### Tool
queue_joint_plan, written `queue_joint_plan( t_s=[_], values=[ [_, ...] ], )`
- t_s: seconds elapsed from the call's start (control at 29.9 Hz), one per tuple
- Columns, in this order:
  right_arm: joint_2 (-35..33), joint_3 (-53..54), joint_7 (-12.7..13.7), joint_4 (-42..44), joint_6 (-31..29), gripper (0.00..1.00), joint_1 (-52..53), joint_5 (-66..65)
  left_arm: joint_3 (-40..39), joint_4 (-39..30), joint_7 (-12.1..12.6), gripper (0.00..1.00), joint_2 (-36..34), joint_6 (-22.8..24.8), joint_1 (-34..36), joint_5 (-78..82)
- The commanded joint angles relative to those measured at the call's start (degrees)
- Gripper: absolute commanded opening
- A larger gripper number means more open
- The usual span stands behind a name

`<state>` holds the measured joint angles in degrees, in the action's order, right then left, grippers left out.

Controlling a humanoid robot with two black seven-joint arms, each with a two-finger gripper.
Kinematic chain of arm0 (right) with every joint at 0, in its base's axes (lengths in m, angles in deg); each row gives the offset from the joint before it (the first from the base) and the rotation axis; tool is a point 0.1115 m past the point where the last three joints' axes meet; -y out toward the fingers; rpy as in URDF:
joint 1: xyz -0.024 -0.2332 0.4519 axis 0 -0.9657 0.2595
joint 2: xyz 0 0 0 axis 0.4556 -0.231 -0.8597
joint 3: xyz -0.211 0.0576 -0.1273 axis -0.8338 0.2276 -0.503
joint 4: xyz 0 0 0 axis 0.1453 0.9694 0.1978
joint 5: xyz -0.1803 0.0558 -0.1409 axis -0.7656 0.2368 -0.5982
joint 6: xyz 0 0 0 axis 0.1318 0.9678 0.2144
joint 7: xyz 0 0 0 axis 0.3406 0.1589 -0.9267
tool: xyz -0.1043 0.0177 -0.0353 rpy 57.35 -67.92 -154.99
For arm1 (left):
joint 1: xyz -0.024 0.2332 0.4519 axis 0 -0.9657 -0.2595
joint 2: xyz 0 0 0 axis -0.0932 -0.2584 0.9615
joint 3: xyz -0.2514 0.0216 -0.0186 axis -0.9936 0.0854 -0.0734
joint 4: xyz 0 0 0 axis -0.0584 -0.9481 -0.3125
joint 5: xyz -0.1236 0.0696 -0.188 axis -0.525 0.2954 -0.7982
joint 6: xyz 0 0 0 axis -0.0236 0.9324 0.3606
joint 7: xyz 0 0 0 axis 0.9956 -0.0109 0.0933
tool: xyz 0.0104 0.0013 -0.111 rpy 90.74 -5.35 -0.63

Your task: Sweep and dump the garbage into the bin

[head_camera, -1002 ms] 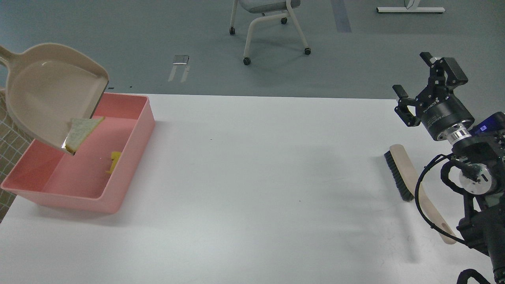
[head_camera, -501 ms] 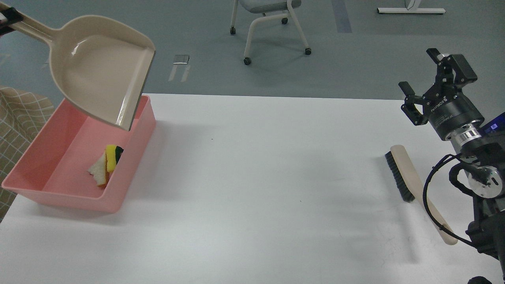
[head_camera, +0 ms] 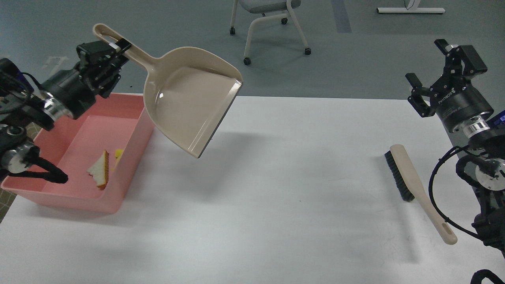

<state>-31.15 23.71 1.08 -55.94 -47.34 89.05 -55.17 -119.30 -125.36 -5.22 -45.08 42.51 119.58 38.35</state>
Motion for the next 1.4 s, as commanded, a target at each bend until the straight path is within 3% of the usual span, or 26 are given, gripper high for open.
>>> queue_joint_plan(
  t_s=[0.0,0.13,0.23,0.7,0.73,0.8,0.9,1.1,1.37],
  values=[
    [0.1,-0.3,0.0,0.9,0.0,0.99,1.8,-0.1,0.1,0.3,0.2,0.32,5.0,-1.8,-0.7,0.0],
    [0.2,-0.5,0.0,1.9,0.0,0.99,3.0,0.0,0.5,1.6,0.3,0.32,13.0,-4.1,-3.3,0.4],
    [0.3,-0.5,0.0,1.5,0.0,0.99,3.0,0.1,1.2,2.1,0.3,0.32,15.2,-4.9,-4.0,0.5],
    [0.3,-0.4,0.0,0.6,0.0,0.99,2.8,0.1,4.2,1.7,0.6,0.28,15.5,-5.3,-3.3,0.6],
    [0.2,-0.5,0.0,0.3,0.0,0.99,2.6,0.1,4.6,1.8,1.0,0.28,15.5,-5.4,-3.3,0.6],
    [0.2,-0.5,0.0,-0.3,0.0,0.99,1.9,0.1,7.5,2.4,5.8,0.28,15.4,-5.5,-2.4,0.6],
    [0.0,-0.5,0.0,-0.4,0.0,0.99,1.4,0.1,11.0,3.3,8.8,0.28,15.4,-5.5,-0.5,0.6],
    [-0.3,-0.5,0.0,-0.3,0.0,0.99,1.2,0.1,12.7,5.8,11.4,0.28,15.6,-5.4,2.0,0.5],
    [-0.5,-0.4,0.0,-0.7,0.0,0.99,0.8,0.1,12.8,6.0,11.6,0.29,17.7,-5.4,1.9,0.5]
  ],
)
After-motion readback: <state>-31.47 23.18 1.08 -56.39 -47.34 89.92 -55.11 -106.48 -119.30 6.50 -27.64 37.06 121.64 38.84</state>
